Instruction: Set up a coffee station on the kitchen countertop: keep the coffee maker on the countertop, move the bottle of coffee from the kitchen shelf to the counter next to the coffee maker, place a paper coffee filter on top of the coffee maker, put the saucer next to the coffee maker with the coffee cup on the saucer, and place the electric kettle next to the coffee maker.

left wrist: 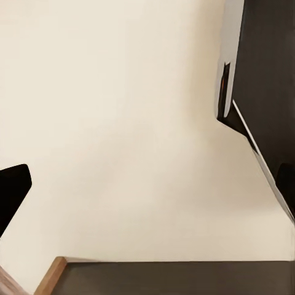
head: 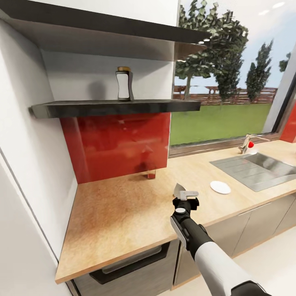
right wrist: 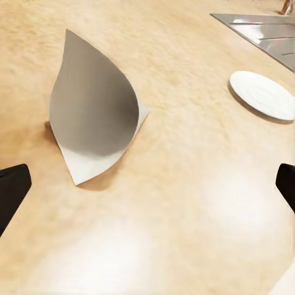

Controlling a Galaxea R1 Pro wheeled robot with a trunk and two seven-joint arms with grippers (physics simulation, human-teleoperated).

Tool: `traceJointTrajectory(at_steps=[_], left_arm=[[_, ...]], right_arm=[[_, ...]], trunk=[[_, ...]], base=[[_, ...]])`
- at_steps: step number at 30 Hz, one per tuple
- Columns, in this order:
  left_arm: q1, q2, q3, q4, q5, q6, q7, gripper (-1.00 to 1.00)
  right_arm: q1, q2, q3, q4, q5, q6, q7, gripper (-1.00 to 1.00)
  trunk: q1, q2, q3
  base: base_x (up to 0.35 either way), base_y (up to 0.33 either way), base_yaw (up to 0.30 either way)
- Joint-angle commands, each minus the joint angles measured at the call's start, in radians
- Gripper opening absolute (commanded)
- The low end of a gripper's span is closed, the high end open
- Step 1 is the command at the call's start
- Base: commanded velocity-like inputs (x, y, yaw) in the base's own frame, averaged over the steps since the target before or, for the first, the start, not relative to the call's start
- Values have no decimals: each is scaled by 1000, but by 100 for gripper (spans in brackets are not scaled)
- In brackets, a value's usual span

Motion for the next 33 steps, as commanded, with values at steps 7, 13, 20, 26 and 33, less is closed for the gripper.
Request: traceJointTrajectory(at_steps=[7, 13, 20, 26, 33], left_arm=[[6, 0, 1, -1, -3, 2, 3, 100], [6, 0, 1, -1, -3, 2, 3, 100], [7, 1, 1, -1, -3, 2, 3, 100], [8, 0, 1, 1, -3, 2, 3, 100], [15, 1, 1, 0, -3, 2, 3, 100]], right_arm=[[0, -2, 5, 4, 0, 8, -6, 100], [-1, -4, 5, 57, 0, -52, -6, 100], [0, -4, 5, 76, 0, -70, -5, 100], [0, -4, 5, 85, 0, -71, -5, 100], [-1, -5, 5, 87, 0, -71, -5, 100]], trunk=[[1, -1, -1], [1, -1, -1], [1, -1, -1], [1, -1, -1], [1, -1, -1]], base=[[78, -75, 0], [138, -3, 0], [125, 0, 0], [72, -10, 0], [80, -40, 0]])
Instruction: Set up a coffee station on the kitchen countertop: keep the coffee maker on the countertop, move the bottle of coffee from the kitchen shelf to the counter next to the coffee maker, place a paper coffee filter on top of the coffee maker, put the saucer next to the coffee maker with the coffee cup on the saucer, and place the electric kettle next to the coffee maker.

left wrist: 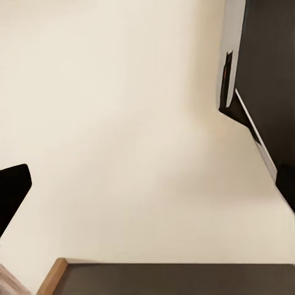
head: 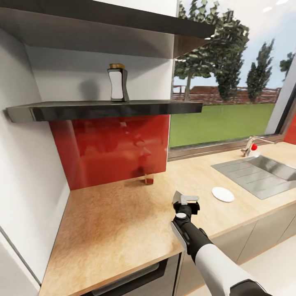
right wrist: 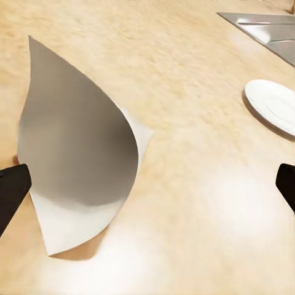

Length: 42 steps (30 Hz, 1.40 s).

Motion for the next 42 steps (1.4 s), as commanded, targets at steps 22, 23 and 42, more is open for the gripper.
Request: traceJointTrajectory(at_steps=[22, 23, 42], left_arm=[[5, 0, 0, -1, -3, 2, 3, 100], [5, 0, 0, -1, -3, 2, 3, 100], [5, -2, 1, -1, -3, 2, 3, 100]], right_arm=[[-1, -14, 6, 7, 0, 2, -6, 100], [-1, -14, 6, 7, 0, 2, -6, 100], [0, -15, 5, 7, 0, 3, -6, 100]], trunk=[[1, -1, -1], [1, -1, -1], [1, -1, -1]], base=[[1, -1, 0], [0, 0, 0], [52, -37, 0]])
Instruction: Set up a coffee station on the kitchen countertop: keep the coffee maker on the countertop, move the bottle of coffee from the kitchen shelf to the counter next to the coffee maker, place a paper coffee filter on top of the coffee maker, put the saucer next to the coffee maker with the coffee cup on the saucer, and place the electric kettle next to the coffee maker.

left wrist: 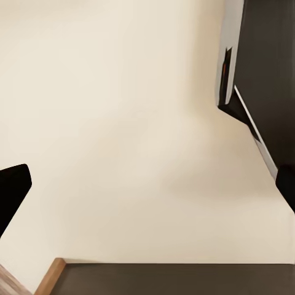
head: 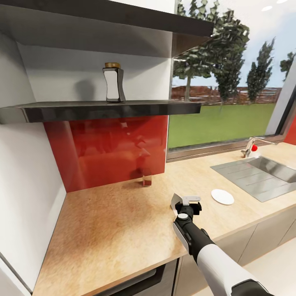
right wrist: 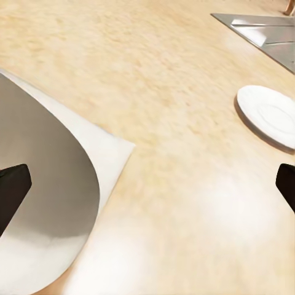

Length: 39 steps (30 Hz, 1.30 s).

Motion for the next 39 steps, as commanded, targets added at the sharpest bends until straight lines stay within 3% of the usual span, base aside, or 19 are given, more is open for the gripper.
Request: traceJointTrajectory(at_steps=[1, 27, 39], left_arm=[[0, 0, 1, 0, -3, 2, 3, 100], [6, -7, 3, 1, -3, 5, 3, 100], [6, -8, 3, 1, -2, 22, 3, 100]], right_arm=[[-1, -1, 6, -1, 0, 9, -6, 100], [-1, -1, 7, 57, 1, 8, -6, 100], [-1, -1, 7, 71, -1, 8, -3, 100]], trunk=[[1, -2, -1], [1, -2, -1], [1, -2, -1]], base=[[8, -5, 0], [6, -15, 0], [145, 0, 0]])
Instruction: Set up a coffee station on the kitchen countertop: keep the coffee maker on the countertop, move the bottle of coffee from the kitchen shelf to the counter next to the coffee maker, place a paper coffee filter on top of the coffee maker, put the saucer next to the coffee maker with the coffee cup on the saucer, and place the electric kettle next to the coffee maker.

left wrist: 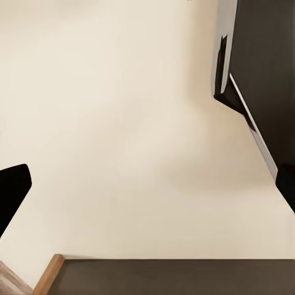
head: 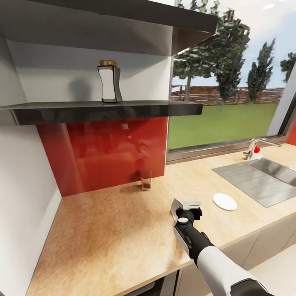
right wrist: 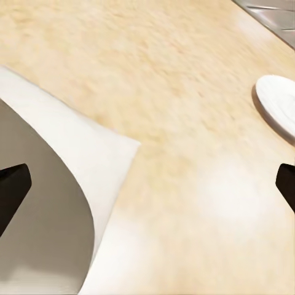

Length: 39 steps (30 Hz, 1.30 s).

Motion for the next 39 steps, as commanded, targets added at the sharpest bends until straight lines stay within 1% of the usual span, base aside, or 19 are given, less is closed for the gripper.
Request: traceJointTrajectory(at_steps=[1, 5, 9, 10, 13, 16, 20, 27, 37, 39], left_arm=[[0, 0, 1, -1, -3, 4, 2, 100], [0, 0, 1, -1, -3, 4, 2, 100], [0, 0, 2, -2, -3, 4, 2, 100], [0, 0, 2, -2, -3, 4, 2, 100], [0, 0, 2, -1, -3, 4, 2, 100], [0, 0, 2, -1, -3, 4, 2, 100], [0, 0, 3, -1, -3, 5, 2, 100], [0, 2, 3, -1, -3, 5, 3, 100], [0, 0, 3, -1, -3, 5, 4, 100], [0, 0, 3, -1, -3, 5, 4, 100]], right_arm=[[-1, -1, 7, -1, 0, 10, -6, 100], [-1, -1, 7, 1, 0, 10, -6, 100], [-1, -1, 8, 22, -1, 6, -6, 100], [-1, -1, 8, 36, -1, -19, -6, 100], [-1, -1, 8, 41, 0, -34, -6, 100], [-1, -1, 8, 45, 0, -37, -6, 100], [-1, -1, 7, 76, -2, -40, -6, 100], [-1, -1, 7, 80, -2, -40, -6, 100], [-1, -1, 7, 105, -2, -41, -5, 100], [-1, -1, 7, 115, -2, -52, -5, 100]], trunk=[[1, -1, -1], [1, -1, -1], [1, -1, -1], [1, -1, -1], [1, -1, -1], [1, -1, -1], [1, -1, -1], [1, -1, -1], [1, -1, -1], [1, -1, -1]], base=[[13, 0, 0], [12, 0, 0], [102, 0, 0], [52, 0, 0], [27, 0, 0], [7, 0, 0], [31, 0, 0], [123, 0, 0], [8, 0, 0], [0, 0, 0]])
